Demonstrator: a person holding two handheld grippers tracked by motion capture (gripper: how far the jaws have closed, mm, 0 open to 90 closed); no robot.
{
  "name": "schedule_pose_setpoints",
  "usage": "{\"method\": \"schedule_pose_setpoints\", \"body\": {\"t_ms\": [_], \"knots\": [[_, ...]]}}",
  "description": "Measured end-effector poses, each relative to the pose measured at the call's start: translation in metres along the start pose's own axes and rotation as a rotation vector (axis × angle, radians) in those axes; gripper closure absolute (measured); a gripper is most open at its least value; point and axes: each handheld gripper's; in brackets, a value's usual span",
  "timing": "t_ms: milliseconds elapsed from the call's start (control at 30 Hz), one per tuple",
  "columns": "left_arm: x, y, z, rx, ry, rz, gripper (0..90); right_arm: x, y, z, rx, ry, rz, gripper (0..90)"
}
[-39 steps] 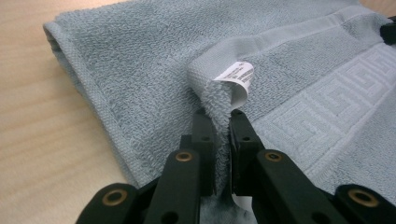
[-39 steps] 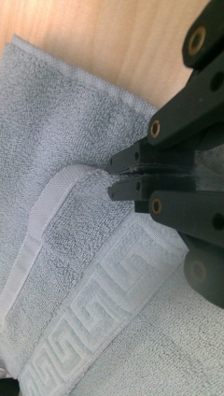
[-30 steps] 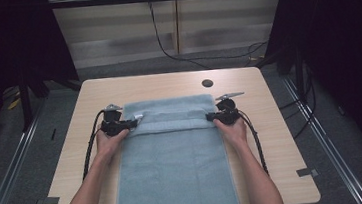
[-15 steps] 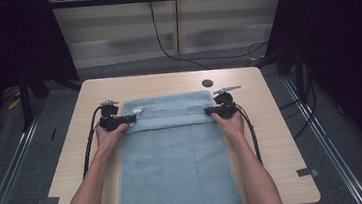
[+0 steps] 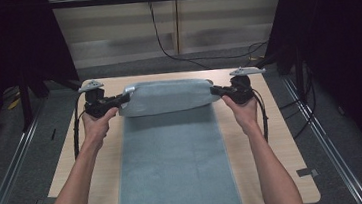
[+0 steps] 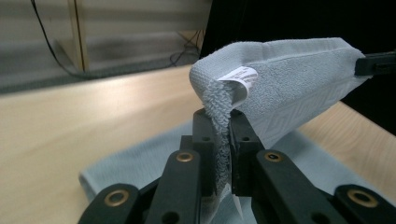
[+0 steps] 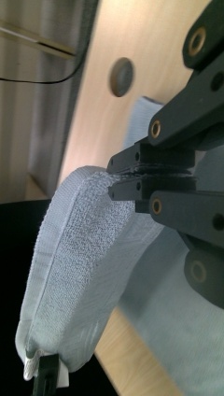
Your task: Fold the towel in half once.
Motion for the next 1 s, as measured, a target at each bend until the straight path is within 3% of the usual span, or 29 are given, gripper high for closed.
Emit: {"method": "schedule_pose_setpoints", "body": {"t_ms": [267, 333, 433, 533, 567, 700, 800, 1000], "knots": [[0.042, 0.036, 0.039, 0.081, -0.045, -0.106, 83.8, -0.011, 0.038, 0.048, 0.136, 0.041, 0.027, 86.9], [0.050, 0.039, 0.048, 0.098, -0.056, -0.107, 83.8, -0.015, 0.043, 0.059, 0.157, 0.054, 0.039, 87.0], [0.064, 0.040, 0.062, 0.105, -0.064, -0.155, 83.7, -0.023, 0.045, 0.078, 0.175, 0.070, 0.069, 86.9], [0.079, 0.036, 0.075, 0.116, -0.091, -0.165, 83.7, -0.032, 0.043, 0.099, 0.191, 0.090, 0.097, 86.9], [0.083, 0.032, 0.079, 0.117, -0.102, -0.173, 83.7, -0.034, 0.041, 0.105, 0.196, 0.098, 0.100, 86.9], [0.095, 0.001, 0.085, 0.106, -0.104, -0.138, 83.7, -0.047, 0.024, 0.127, 0.190, 0.109, 0.147, 86.9], [0.098, -0.030, 0.084, 0.068, -0.132, -0.116, 83.6, -0.054, -0.006, 0.136, 0.161, 0.111, 0.156, 86.9], [0.106, -0.080, 0.084, -0.032, -0.160, -0.110, 83.0, -0.059, -0.072, 0.143, 0.070, 0.147, 0.103, 86.6]]}}
Point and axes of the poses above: each handheld gripper's, and its own axes: z roughly backward along the jaws, y roughly out of its top, x roughly to its right, and after that the axes turned 9 degrees about -y, right-handed
